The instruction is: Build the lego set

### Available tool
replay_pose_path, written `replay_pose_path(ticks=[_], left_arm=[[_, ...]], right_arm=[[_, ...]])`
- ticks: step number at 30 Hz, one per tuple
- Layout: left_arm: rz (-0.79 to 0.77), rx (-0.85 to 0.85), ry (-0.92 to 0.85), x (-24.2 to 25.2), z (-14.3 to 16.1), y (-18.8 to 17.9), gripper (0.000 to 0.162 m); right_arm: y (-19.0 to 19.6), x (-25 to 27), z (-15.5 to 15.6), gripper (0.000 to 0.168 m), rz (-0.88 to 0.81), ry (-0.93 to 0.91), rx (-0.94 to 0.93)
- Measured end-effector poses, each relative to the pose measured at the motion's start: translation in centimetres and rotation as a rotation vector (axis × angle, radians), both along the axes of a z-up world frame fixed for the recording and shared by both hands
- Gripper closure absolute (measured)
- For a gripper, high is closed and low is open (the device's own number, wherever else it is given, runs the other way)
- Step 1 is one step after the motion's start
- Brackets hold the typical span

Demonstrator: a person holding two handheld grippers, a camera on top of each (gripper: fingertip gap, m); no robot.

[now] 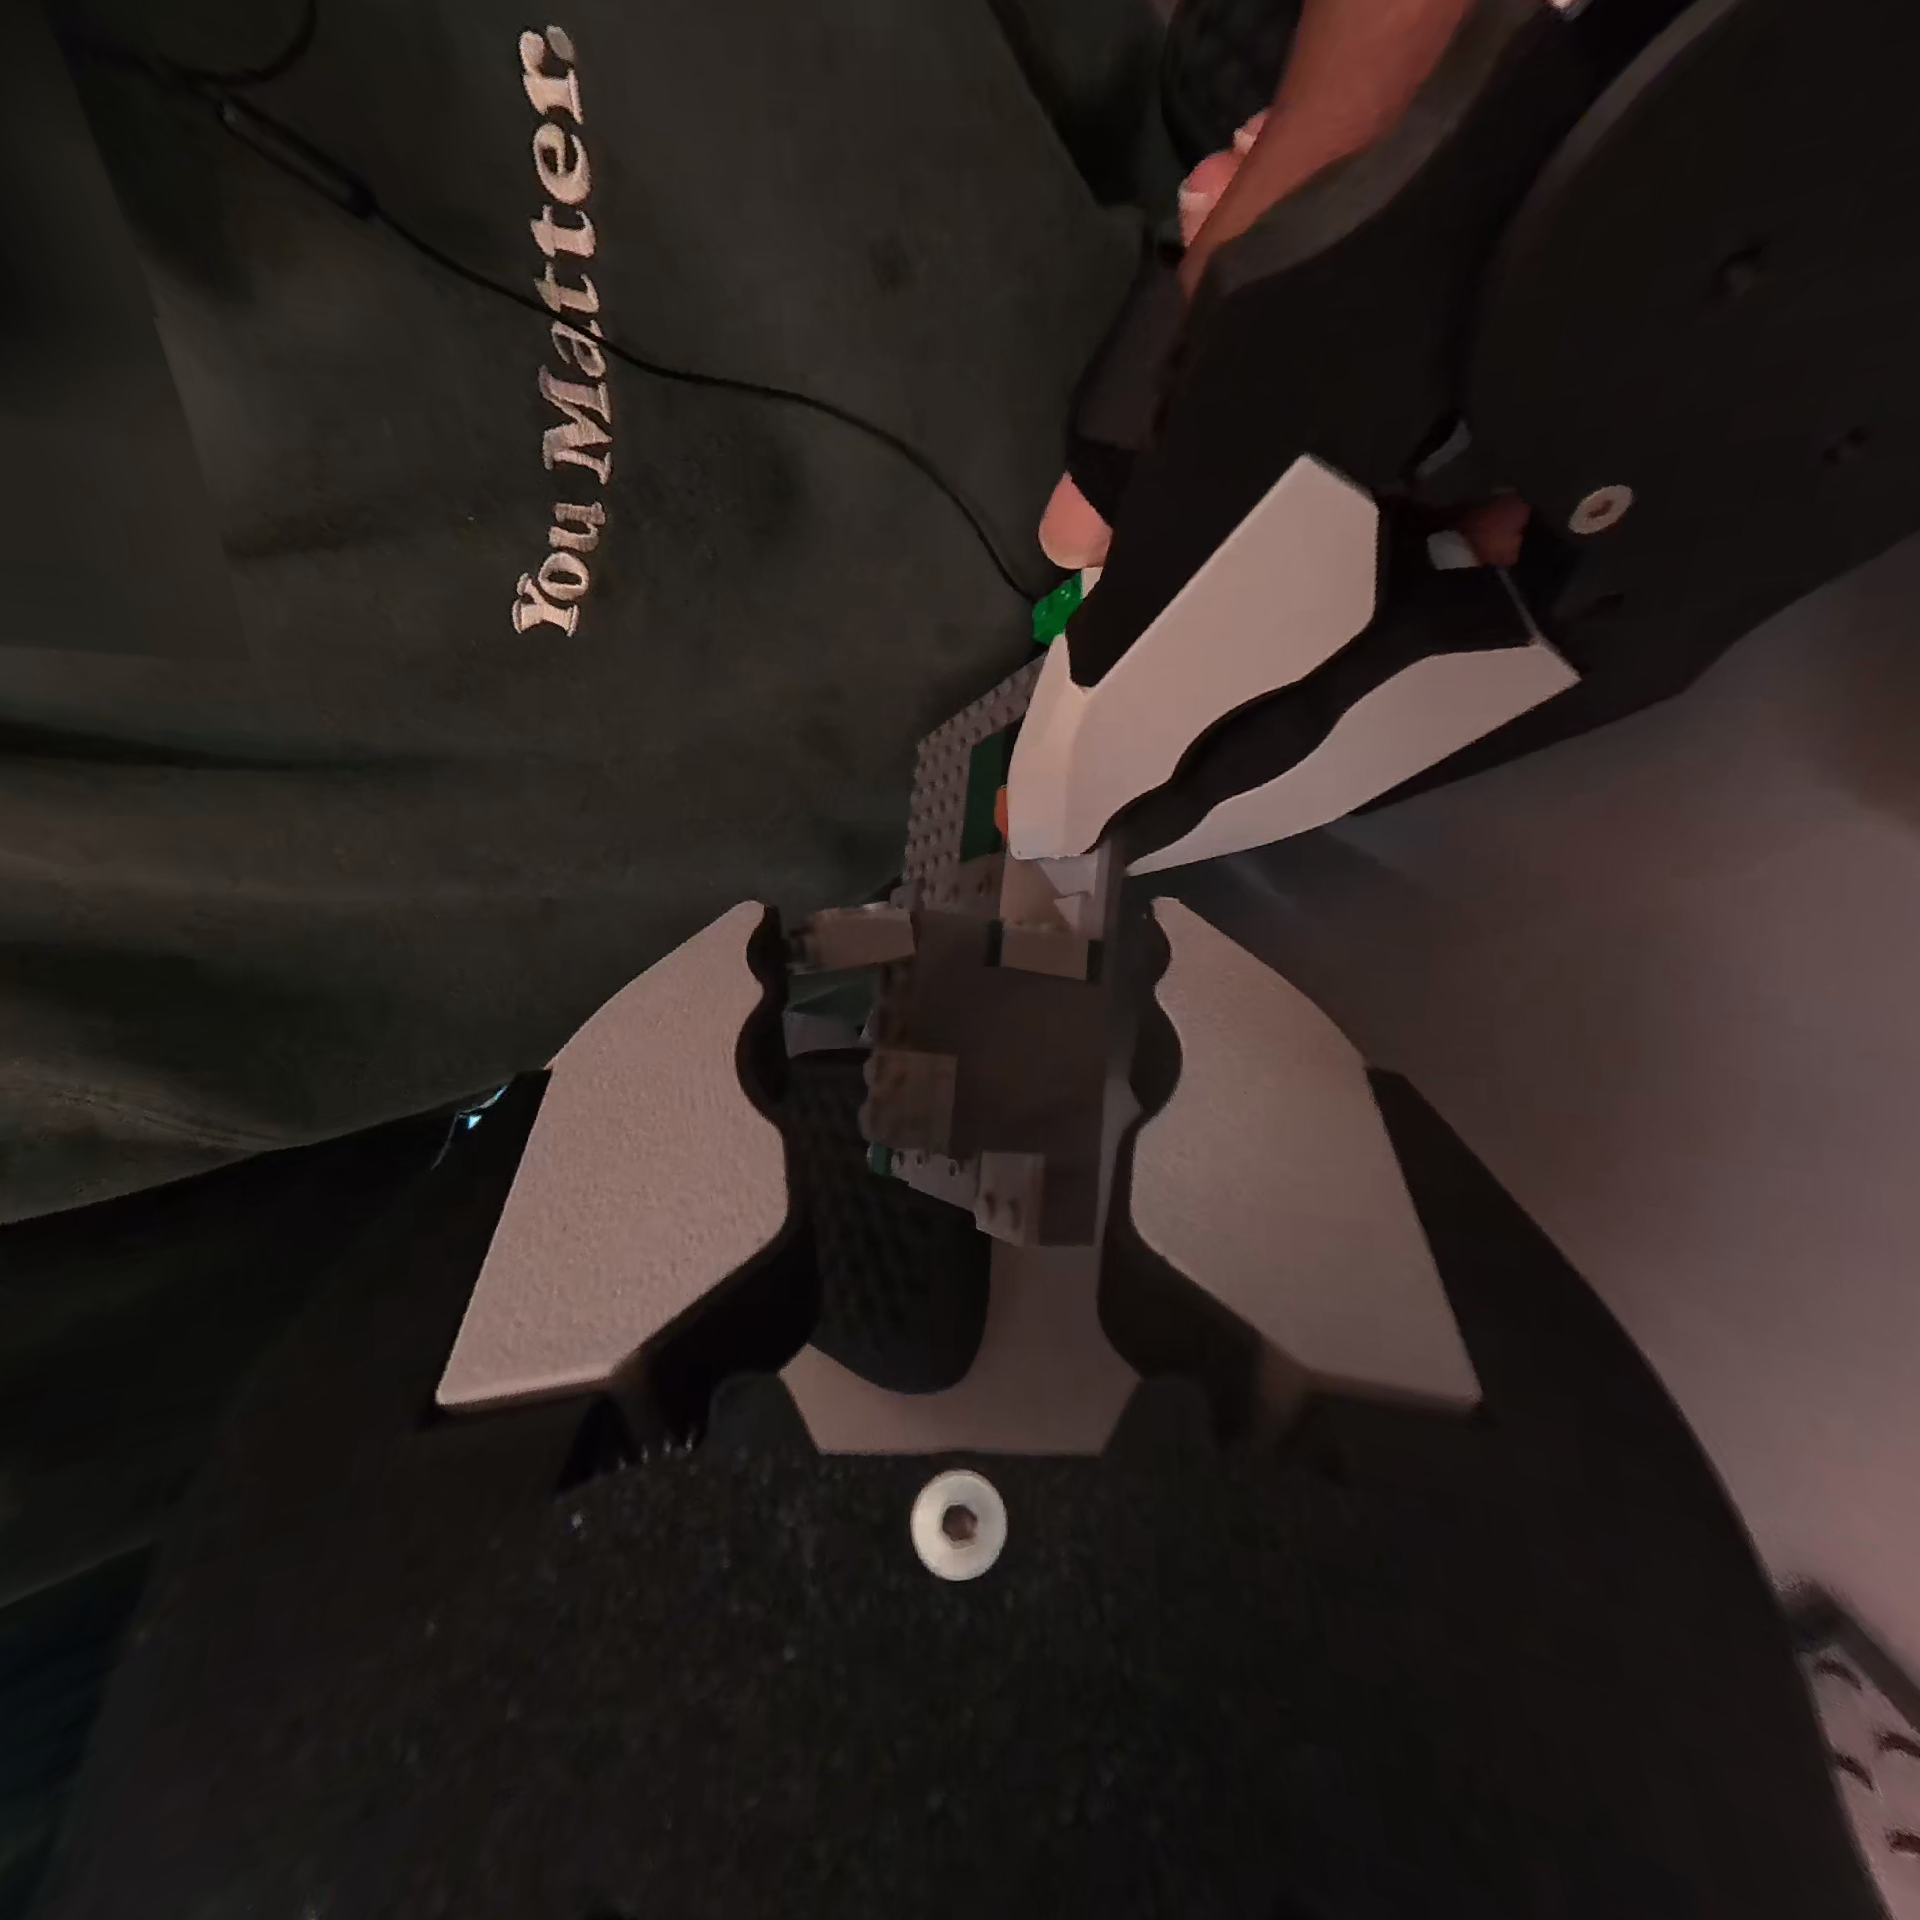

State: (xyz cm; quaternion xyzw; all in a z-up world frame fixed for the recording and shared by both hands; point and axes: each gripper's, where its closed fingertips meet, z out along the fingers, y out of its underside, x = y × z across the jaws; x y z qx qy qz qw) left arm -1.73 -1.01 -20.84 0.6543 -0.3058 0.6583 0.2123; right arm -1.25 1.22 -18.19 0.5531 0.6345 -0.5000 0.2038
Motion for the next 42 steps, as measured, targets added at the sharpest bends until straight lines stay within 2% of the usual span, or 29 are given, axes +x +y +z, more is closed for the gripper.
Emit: replay_pose_path(ticks=[4, 8, 18, 26, 27, 34, 42], left_arm=[[0.027, 0.008, 0.017, -0.1, -0.1, 0.3, 0.156], [-0.003, 0.095, 0.022, -0.3, 0.0, -0.4, 0.154], [-0.053, 0.263, 0.010, -0.7, 0.8, -1.4, 0.154], [-0.077, 0.401, -0.034, -1.1, 1.1, -2.5, 0.155], [-0.060, 0.387, -0.034, -0.9, 1.4, -2.5, 0.154], [-0.045, 0.359, 0.036, -0.8, 1.0, -2.7, 0.155], [-0.015, 0.242, 0.086, -0.7, 0.0, -2.1, 0.156]], right_arm=[[-0.4, -0.1, -0.1, 0.108, 0.014, 0.000, 0.009], [-1.1, -0.1, -0.1, 0.109, 0.023, 0.001, 0.001], [-2.7, -0.6, 0.4, 0.100, 0.061, 0.030, 0.028], [-4.2, -0.5, 1.0, 0.099, 0.072, 0.073, 0.023], [-4.4, -0.5, 0.7, 0.105, 0.073, 0.071, 0.040], [-5.4, -0.3, -0.2, 0.105, 0.048, 0.054, 0.052], [-4.0, -0.2, -0.6, 0.106, -0.074, 0.073, 0.018]])
